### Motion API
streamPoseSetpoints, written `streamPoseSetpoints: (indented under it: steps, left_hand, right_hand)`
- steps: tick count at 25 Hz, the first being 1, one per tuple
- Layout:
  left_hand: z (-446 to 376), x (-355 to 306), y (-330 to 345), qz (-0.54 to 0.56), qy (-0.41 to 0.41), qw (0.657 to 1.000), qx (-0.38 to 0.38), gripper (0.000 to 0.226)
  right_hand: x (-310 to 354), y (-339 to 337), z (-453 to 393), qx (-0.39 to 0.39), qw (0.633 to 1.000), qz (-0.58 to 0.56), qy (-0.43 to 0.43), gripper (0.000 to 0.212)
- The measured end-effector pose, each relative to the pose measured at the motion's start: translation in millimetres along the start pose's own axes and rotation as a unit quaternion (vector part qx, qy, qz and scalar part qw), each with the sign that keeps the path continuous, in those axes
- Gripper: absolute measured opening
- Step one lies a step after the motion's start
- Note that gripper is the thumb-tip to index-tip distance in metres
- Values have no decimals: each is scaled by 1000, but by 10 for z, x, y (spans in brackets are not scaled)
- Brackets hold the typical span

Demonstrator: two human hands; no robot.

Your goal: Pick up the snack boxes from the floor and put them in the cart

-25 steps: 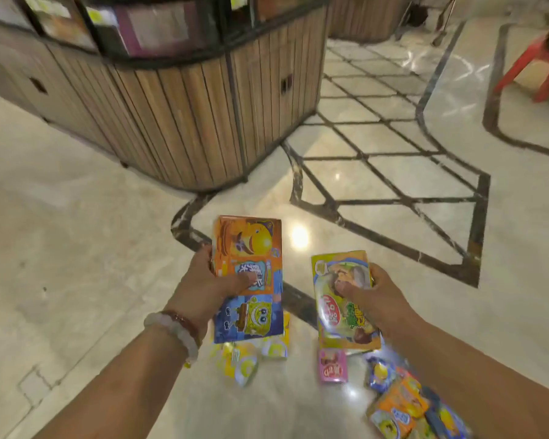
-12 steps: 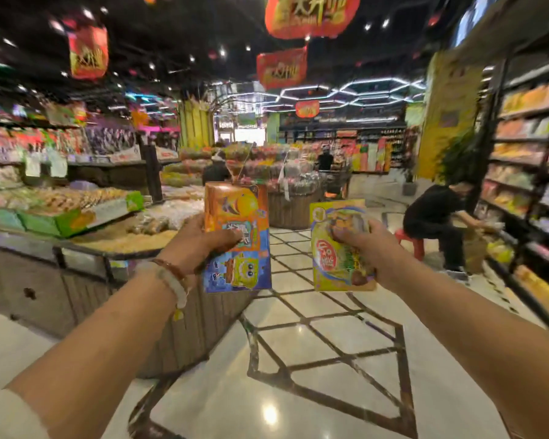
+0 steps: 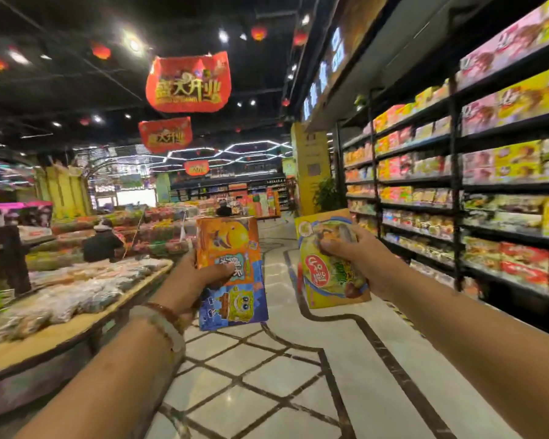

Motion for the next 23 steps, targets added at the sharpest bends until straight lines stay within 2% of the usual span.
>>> streamPoseSetpoints:
  steps: [5, 7, 11, 15, 20, 23]
  left_hand:
    - [282, -60, 850, 15, -17, 991, 131, 69]
    - [465, -114, 1335, 17, -17, 983, 181, 70]
    - [1011, -300, 2375, 41, -3, 962, 271, 56]
    - [1794, -414, 3555, 61, -11, 929, 365, 51]
    - [3187, -602, 5174, 118, -17, 860, 496, 36]
    - [4110, -646, 6036, 147, -47, 813, 561, 23]
  right_hand:
    - [472, -574, 963, -89, 995, 34, -18, 45]
    - [717, -899, 1416, -140, 988, 55, -23, 46]
    - [1238, -1578, 2391, -227, 968, 95, -38, 60]
    - [1867, -2236, 3675, -306, 942, 133, -42, 43]
    - [2783, -2926, 5641, -427, 874, 228, -36, 27]
    - [3322, -3196, 6832, -518, 810, 275, -34, 41]
Point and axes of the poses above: each hand's wrist, its own z-axis away from the middle knuckle, its own y-axis out of the palm, x = y × z, the point moved 7 cm from there along -z, towards the middle knuckle, and after that the axes turned 6 degrees about -y, right-handed, at the moved point
